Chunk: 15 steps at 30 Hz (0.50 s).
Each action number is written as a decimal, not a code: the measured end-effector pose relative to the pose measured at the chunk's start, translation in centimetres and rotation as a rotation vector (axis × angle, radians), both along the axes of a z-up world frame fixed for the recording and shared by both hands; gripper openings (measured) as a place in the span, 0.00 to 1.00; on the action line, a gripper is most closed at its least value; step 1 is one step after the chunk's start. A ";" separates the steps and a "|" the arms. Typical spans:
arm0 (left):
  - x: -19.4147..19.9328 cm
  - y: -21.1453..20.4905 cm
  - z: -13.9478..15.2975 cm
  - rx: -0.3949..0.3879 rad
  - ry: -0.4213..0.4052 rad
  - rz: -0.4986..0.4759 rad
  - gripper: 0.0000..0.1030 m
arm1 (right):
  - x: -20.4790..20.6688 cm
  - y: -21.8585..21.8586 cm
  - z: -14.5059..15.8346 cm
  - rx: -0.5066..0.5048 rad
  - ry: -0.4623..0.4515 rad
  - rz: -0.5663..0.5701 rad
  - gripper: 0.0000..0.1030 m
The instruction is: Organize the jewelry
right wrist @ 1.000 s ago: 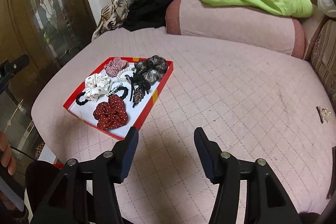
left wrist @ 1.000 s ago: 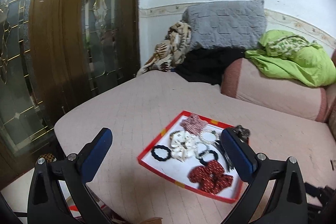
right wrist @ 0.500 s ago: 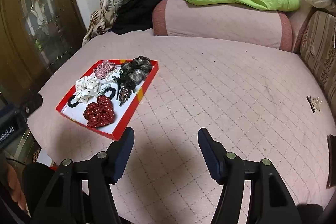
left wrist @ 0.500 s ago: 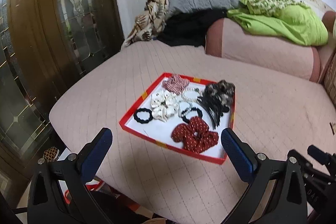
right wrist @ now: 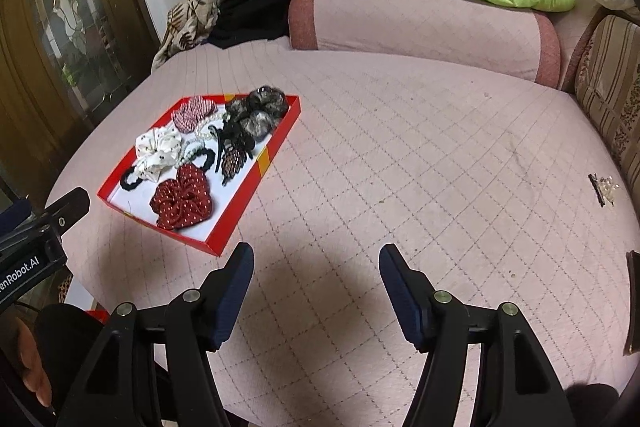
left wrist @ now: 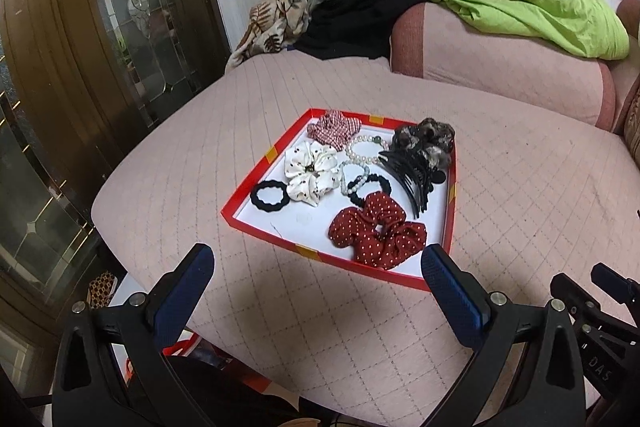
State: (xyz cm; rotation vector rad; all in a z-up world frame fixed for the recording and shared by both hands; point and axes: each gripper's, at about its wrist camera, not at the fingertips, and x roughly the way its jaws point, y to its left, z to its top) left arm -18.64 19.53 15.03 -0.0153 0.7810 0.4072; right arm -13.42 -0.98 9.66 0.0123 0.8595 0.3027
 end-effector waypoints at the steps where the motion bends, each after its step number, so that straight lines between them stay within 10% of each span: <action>1: 0.1 0.2 -0.2 -0.008 0.005 -0.001 1.00 | 0.1 0.2 -0.2 -0.002 0.009 0.003 0.68; 15: 1.3 2.9 -2.6 -0.103 0.044 -0.003 1.00 | 1.5 3.2 -2.5 -0.052 0.086 0.043 0.68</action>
